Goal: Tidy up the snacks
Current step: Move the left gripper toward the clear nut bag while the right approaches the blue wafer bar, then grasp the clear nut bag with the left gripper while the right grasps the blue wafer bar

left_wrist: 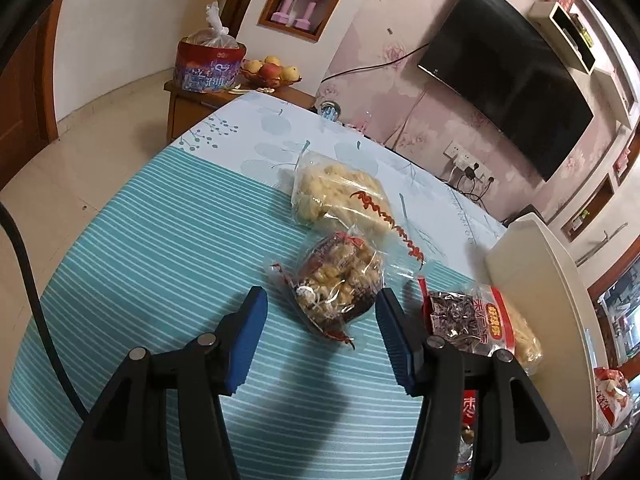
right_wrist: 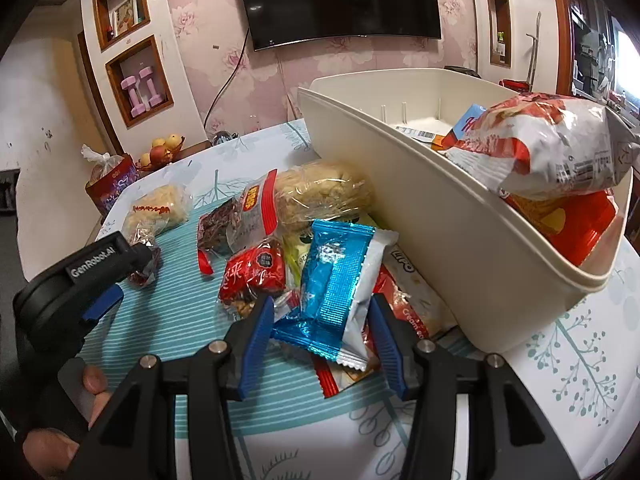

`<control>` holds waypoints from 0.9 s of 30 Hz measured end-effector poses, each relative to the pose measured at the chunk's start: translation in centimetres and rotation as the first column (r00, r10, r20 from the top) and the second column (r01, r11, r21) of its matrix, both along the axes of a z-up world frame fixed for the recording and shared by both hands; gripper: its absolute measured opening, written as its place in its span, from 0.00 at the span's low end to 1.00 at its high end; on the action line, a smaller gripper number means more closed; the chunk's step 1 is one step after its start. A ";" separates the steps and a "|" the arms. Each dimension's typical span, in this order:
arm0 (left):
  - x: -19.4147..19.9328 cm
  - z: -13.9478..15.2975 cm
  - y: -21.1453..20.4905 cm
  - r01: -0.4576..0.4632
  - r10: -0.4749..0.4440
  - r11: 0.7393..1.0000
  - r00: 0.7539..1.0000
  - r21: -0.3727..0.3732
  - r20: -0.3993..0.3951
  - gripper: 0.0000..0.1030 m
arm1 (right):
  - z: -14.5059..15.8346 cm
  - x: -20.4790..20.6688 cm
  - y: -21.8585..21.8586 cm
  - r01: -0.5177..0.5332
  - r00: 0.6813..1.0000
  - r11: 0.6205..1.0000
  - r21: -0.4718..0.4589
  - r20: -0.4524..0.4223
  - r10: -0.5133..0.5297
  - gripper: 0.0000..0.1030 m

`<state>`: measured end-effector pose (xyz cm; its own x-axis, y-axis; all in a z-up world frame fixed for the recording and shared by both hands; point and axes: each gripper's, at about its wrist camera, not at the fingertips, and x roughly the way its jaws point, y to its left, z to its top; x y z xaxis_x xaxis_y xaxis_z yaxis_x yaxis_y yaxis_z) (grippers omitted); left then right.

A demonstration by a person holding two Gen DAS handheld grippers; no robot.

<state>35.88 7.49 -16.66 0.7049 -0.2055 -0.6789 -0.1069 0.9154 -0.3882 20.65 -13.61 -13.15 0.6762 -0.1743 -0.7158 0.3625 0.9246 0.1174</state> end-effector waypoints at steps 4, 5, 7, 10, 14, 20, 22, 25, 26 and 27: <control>0.7 0.3 -1.5 0.040 -0.036 0.994 0.999 0.106 -0.036 0.54 | 0.0 0.0 0.0 0.000 1.000 1.000 0.001 0.001 0.000 0.48; 0.9 0.4 -1.9 0.047 -0.041 0.990 0.998 0.131 -0.050 0.54 | 0.0 0.0 0.0 0.000 1.000 1.000 0.003 0.001 0.000 0.48; 1.2 0.7 -2.1 0.046 -0.037 0.988 0.997 0.144 -0.064 0.54 | 0.0 0.0 0.0 0.000 1.000 1.000 0.002 0.001 0.000 0.48; 1.6 1.4 -2.4 0.054 -0.040 0.984 0.996 0.172 -0.080 0.61 | 0.1 0.0 0.0 -0.001 1.000 1.000 0.006 0.004 0.001 0.48; 1.7 2.3 -3.5 0.060 -0.041 0.961 0.996 0.268 -0.078 0.62 | 0.3 -0.2 -0.1 -0.003 1.000 1.000 0.016 0.010 0.003 0.48; 2.6 2.8 -5.1 0.105 -0.078 0.937 0.993 0.335 -0.094 0.62 | 0.4 -0.2 -0.2 -0.023 1.000 1.000 0.014 0.009 0.023 0.47; 3.2 2.6 -5.5 0.107 -0.070 0.921 0.991 0.375 -0.110 0.62 | 0.3 -0.2 -0.4 -0.031 1.000 0.999 0.010 0.005 0.031 0.46; 3.9 2.1 -5.8 0.115 -0.069 0.914 0.989 0.388 -0.131 0.62 | 0.4 -0.2 -0.6 -0.042 0.999 0.999 0.011 0.002 0.042 0.45; 4.0 2.0 -5.8 0.115 -0.067 0.912 0.989 0.393 -0.135 0.62 | 0.4 -0.2 -0.6 -0.045 0.999 0.999 0.015 0.000 0.045 0.45; 4.2 1.9 -5.9 0.112 -0.061 0.907 0.989 0.406 -0.137 0.62 | 0.4 -0.2 -0.7 -0.047 0.999 0.999 0.018 -0.001 0.047 0.45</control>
<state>40.07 1.63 -14.73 0.6067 0.0537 -0.7931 -0.0419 0.9985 0.0356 20.49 -14.27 -12.75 0.6825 -0.1296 -0.7193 0.3190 0.9383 0.1336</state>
